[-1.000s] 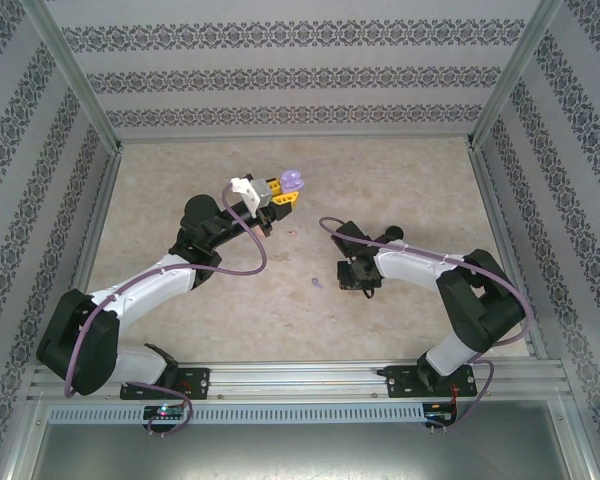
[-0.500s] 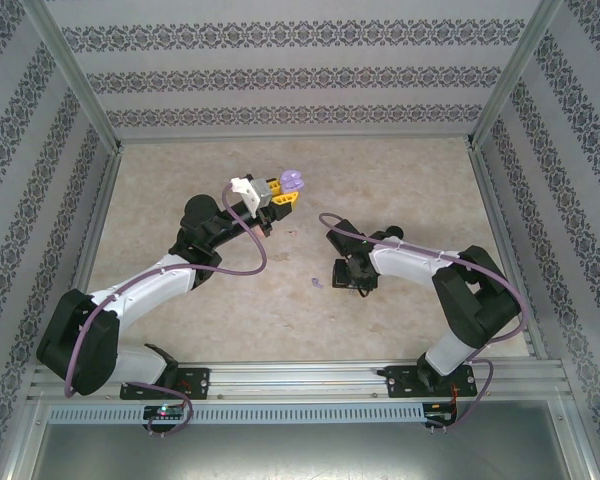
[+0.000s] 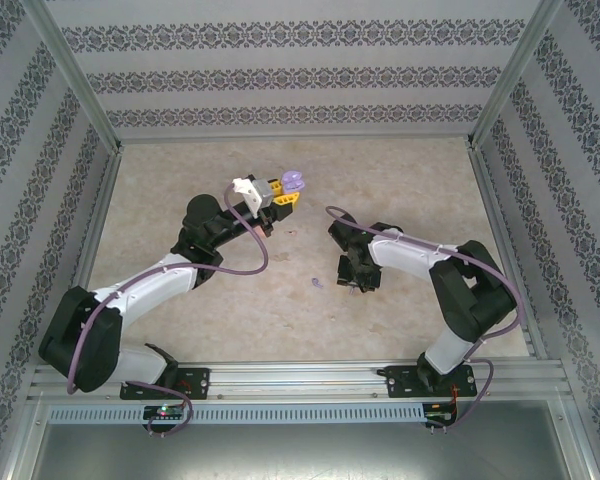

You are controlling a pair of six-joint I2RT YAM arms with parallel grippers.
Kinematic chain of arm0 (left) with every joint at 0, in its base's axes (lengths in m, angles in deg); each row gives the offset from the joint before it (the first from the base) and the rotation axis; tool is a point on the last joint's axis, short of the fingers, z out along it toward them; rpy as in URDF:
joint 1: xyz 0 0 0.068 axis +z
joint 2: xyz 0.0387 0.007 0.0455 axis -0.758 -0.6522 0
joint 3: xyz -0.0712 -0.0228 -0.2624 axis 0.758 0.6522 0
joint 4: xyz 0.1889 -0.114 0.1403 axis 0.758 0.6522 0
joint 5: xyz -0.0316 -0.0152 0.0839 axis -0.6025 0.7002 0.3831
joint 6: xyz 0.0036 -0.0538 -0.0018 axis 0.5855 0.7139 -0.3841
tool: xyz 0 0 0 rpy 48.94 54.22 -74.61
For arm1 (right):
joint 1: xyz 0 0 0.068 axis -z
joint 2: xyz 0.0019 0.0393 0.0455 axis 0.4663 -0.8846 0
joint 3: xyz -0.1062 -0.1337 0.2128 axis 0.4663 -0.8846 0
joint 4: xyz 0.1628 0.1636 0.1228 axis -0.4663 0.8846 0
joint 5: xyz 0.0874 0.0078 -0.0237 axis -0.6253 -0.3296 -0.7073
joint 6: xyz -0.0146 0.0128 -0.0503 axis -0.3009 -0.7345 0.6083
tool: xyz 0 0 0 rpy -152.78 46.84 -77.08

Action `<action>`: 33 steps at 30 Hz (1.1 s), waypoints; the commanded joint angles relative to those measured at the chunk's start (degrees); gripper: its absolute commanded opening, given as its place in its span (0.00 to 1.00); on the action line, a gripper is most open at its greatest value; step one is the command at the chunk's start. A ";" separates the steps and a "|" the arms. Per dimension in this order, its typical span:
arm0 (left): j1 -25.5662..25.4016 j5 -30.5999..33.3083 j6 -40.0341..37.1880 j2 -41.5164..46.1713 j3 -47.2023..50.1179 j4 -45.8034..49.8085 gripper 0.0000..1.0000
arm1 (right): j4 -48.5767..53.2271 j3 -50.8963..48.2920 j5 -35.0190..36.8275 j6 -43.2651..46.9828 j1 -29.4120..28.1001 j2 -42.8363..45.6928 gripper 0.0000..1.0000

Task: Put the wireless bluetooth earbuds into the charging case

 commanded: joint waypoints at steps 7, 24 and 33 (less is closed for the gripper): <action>0.54 -0.75 -1.18 -2.44 -1.20 -3.31 0.00 | 1.81 3.00 -2.75 -1.13 1.07 -3.50 0.42; 0.58 -1.18 -0.47 -4.59 -1.35 -5.32 0.00 | 1.72 1.96 -3.51 -2.00 -0.69 -2.98 0.35; 0.59 -1.21 -0.40 -4.53 -1.26 -5.42 0.00 | 1.43 1.97 -3.66 -2.45 -1.84 -3.67 0.30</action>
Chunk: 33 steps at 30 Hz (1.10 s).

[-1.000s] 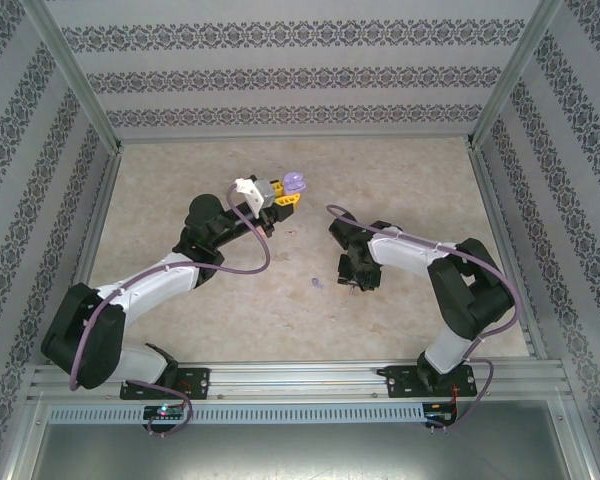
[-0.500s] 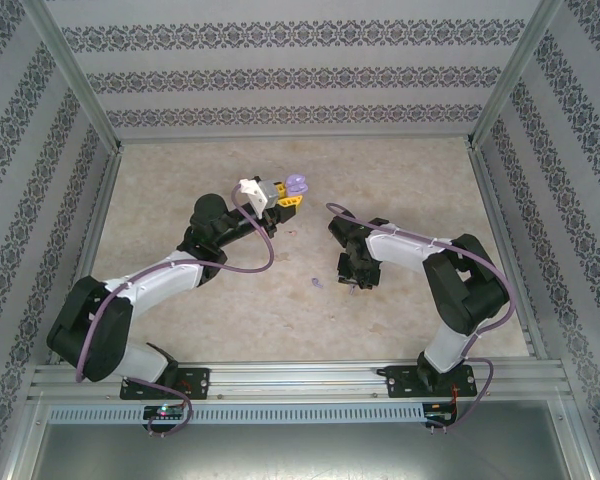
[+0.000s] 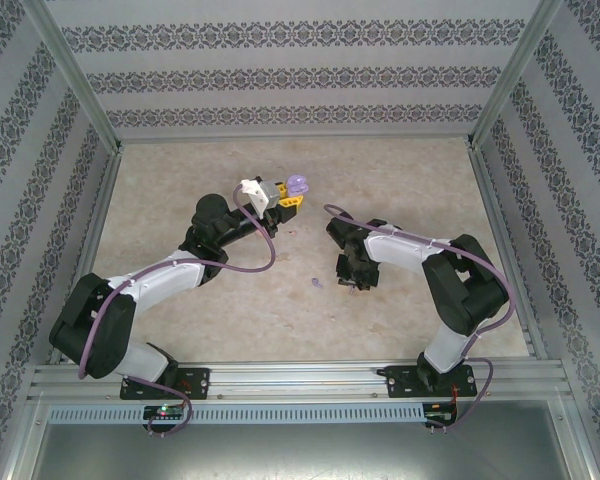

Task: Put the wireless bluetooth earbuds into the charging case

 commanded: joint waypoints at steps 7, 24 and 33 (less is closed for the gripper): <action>0.58 -1.21 0.00 -0.25 -1.43 -3.48 0.00 | -0.63 -0.43 -2.50 -1.26 -1.51 -1.39 0.27; 0.53 -1.75 0.62 -0.40 -2.18 -2.71 0.00 | -1.54 -0.70 -2.22 -0.01 0.65 -2.47 0.25; 0.53 -2.37 1.24 0.19 -2.31 -2.32 0.00 | -4.76 -2.19 -1.14 2.13 0.77 1.86 0.16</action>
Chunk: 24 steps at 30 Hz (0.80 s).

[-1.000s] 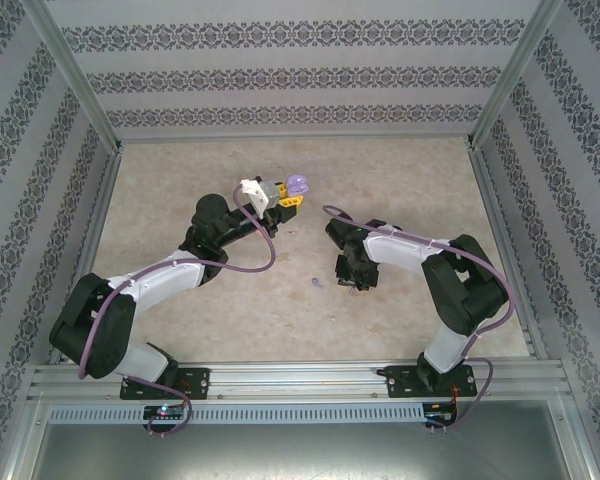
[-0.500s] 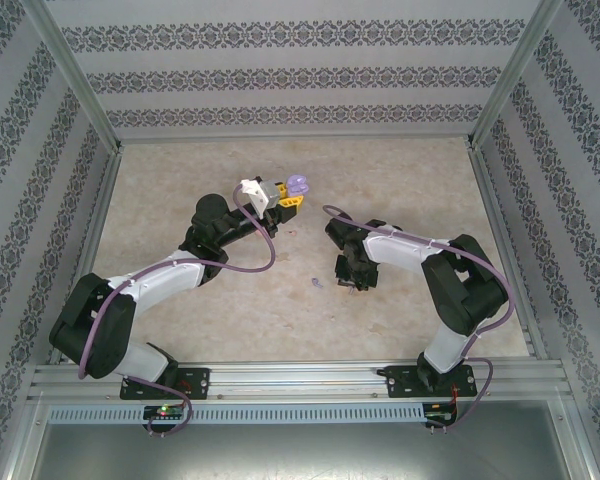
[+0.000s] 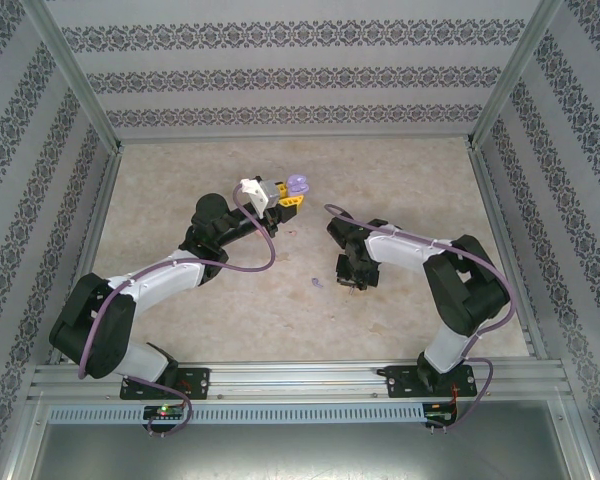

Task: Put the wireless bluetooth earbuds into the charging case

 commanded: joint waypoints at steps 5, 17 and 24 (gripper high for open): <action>0.53 -1.81 0.39 1.22 -2.04 -1.24 0.00 | -5.47 -0.94 2.51 4.24 0.39 8.15 0.16; 0.54 -2.84 -1.77 4.50 -1.13 0.58 0.00 | -8.01 13.17 3.33 15.55 1.84 22.58 0.18; 0.54 -4.61 -1.87 4.88 -0.88 0.55 0.00 | -9.57 24.89 0.70 19.97 1.97 24.80 0.20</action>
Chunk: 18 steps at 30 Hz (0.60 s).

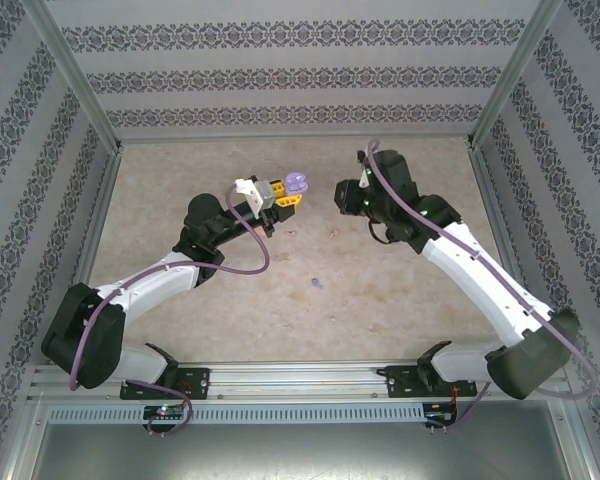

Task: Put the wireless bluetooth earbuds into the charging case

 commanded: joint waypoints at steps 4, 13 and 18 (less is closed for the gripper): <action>0.54 -3.63 -0.89 0.60 -1.07 -0.36 0.00 | -3.91 7.25 -3.88 5.19 0.47 2.20 0.20; 0.00 -6.86 -0.10 -3.06 -5.83 1.39 0.00 | -15.96 2.16 -11.18 8.82 0.25 4.91 0.21; -0.25 -7.84 -0.10 -4.66 -7.77 2.25 0.00 | -19.53 -0.68 -13.86 10.10 -0.71 5.80 0.21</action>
